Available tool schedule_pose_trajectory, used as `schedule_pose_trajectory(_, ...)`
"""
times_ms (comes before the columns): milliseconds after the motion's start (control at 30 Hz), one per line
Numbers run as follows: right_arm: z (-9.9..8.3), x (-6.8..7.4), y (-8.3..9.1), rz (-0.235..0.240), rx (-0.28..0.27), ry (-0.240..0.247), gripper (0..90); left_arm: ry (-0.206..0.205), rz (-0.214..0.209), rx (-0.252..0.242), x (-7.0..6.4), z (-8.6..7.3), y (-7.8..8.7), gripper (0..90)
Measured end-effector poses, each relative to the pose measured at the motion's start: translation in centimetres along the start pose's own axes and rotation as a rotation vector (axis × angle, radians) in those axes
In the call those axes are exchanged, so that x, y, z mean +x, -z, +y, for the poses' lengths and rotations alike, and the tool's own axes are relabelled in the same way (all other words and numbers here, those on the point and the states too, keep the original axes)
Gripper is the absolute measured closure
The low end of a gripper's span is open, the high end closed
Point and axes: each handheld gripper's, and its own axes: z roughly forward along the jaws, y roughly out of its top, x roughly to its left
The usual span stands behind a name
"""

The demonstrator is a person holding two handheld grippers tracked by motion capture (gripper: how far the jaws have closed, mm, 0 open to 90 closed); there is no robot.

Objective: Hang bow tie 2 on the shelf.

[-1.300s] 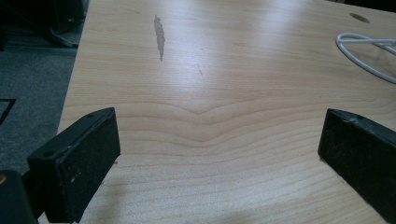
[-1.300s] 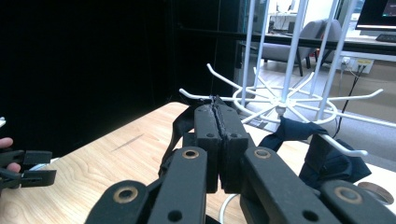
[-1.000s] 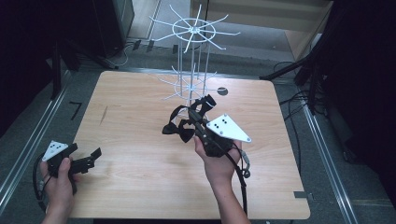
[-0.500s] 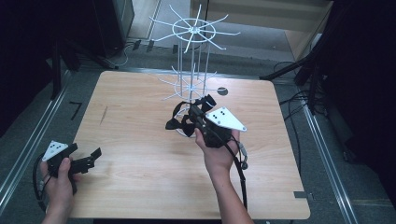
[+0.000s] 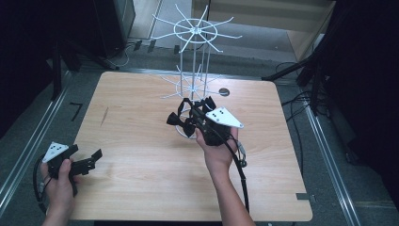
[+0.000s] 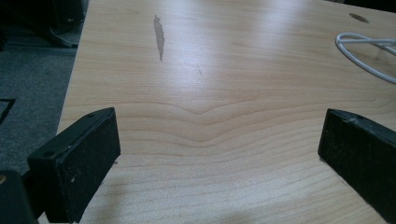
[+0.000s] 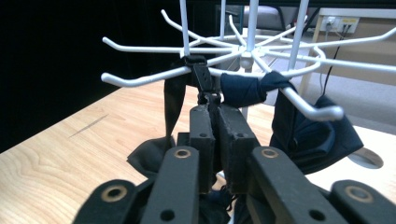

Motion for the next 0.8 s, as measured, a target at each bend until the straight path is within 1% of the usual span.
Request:
schedule_pose_trajectory(67, -0.2, -0.1, 0.0, 0.004, 0.008, 0.003, 78.5, -0.001, 0.000, -0.001, 0.0, 0.0, 0.0, 0.0)
schedule_pose_trajectory(267, -1.0, -0.7, 0.3, 0.004, 0.009, -0.015, 67.5, -0.003, 0.001, -0.001, 0.0, 0.0, 0.0, 0.0)
schedule_pose_trajectory(367, -1.3, -1.1, 0.5, -0.003, 0.011, -0.022, 59.4, -0.003, 0.001, 0.000, 0.0, 0.0, 0.0, 0.0)
schedule_pose_trajectory(433, -1.5, -1.4, 0.7, 0.003, 0.001, -0.028, 53.7, -0.002, 0.001, 0.000, 0.0, 0.0, 0.0, 0.0)
schedule_pose_trajectory(567, -1.7, -1.7, 1.0, 0.010, 0.002, -0.017, 43.9, -0.003, 0.001, 0.000, 0.0, 0.0, 0.0, 0.0)
schedule_pose_trajectory(800, -2.0, -2.3, 1.7, 0.019, 0.008, -0.021, 27.7, -0.004, 0.001, 0.000, 0.0, 0.0, 0.0, 0.0)
